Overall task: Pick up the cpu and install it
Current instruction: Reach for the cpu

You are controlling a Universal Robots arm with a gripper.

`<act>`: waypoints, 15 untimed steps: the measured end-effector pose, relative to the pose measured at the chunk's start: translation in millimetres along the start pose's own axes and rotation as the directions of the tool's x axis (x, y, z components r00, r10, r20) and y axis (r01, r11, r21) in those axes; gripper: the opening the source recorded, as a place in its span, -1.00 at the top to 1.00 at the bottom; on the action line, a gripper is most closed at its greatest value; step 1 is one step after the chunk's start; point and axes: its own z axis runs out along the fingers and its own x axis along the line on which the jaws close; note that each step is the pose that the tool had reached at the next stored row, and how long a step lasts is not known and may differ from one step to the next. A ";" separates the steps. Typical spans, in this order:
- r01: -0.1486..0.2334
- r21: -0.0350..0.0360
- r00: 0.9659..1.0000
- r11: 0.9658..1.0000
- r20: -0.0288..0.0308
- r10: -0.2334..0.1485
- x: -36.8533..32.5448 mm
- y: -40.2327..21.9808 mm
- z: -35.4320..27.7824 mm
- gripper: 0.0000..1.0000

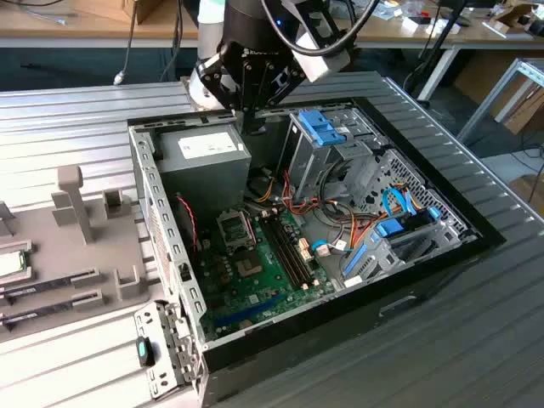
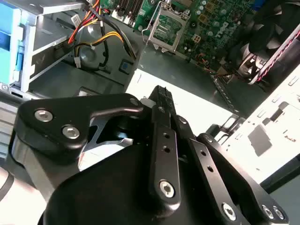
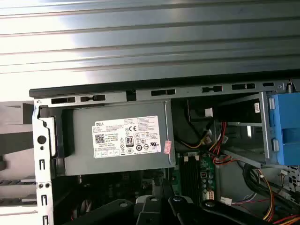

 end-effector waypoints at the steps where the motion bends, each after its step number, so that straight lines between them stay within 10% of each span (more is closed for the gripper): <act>1: 0.000 0.000 1.000 1.000 0.000 0.000 3.1 -0.2 -0.1 0.79; 15: 0.000 0.000 1.000 1.000 0.000 0.000 20.5 -1.5 -0.5 0.79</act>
